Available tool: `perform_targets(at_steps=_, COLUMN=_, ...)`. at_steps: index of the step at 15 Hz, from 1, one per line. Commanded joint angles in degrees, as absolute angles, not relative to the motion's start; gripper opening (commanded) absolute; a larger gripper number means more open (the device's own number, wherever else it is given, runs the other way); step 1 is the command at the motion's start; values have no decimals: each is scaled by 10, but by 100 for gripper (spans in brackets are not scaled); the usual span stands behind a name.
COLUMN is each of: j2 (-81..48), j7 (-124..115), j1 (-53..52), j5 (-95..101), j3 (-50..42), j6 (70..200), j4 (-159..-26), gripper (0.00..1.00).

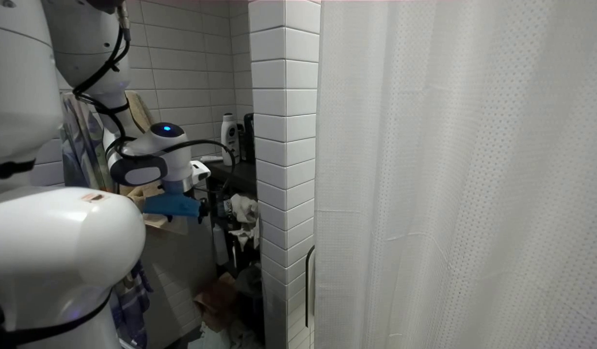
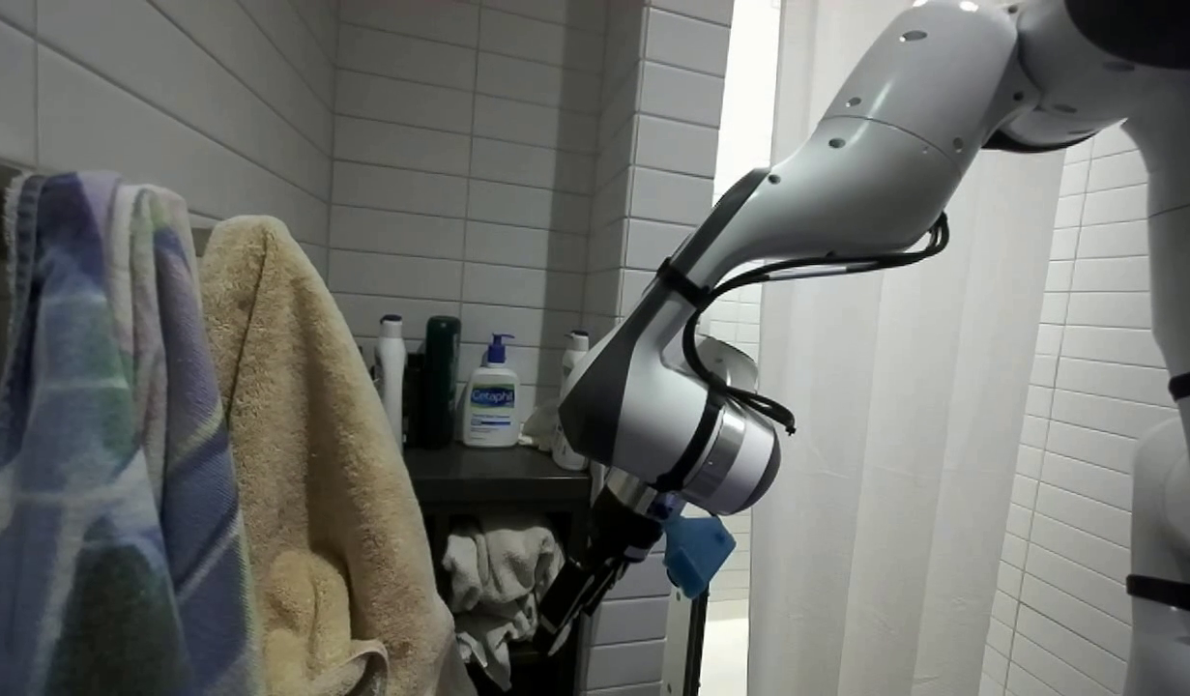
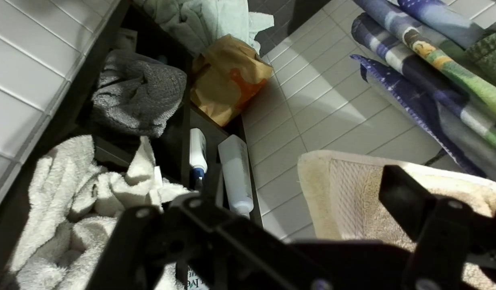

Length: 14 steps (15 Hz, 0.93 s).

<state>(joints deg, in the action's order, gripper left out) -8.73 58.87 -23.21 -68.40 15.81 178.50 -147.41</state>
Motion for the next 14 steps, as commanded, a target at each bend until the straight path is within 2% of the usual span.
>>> perform_targets(at_steps=1, j2=-87, j7=589, j1=-232, j5=-684, j3=158, j6=1785, j4=-1474, gripper=100)
perform_targets(at_steps=14, j2=-111, j7=614, j1=-226, j5=-697, j3=162, j6=1788, j4=-1453, gripper=100)
